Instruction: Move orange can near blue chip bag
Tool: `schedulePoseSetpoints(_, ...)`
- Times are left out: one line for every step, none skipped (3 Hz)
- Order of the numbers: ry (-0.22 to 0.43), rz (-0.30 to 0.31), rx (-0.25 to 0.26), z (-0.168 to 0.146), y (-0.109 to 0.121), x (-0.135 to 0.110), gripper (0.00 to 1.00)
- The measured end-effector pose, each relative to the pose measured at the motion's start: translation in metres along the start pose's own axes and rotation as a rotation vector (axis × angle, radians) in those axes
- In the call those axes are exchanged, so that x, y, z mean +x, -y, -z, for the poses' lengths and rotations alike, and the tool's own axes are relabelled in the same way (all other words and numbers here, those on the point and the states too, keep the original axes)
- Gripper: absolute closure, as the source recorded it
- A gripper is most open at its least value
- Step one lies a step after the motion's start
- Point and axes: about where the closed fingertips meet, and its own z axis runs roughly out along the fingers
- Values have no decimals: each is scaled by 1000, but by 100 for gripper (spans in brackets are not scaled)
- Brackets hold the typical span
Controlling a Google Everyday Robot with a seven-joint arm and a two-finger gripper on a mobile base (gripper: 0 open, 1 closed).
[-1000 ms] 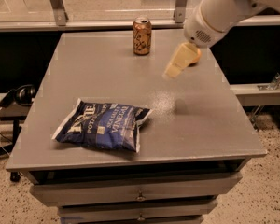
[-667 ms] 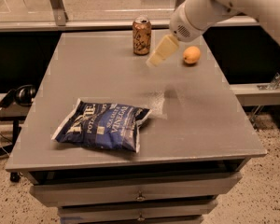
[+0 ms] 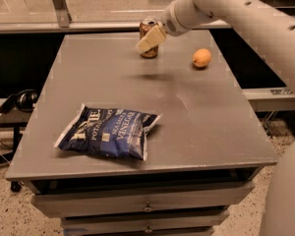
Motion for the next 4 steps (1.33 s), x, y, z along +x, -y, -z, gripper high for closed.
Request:
schedulePoseSetpoints(57, -77, 23, -27, 21, -8, 0)
schedulePoseSetpoints(95, -173, 24, -44, 36, -7, 20)
schedulePoseSetpoints(110, -278, -19, -56, 37, -1, 43)
schedulePoseSetpoints(121, -321, -89, -56, 31, -3, 66)
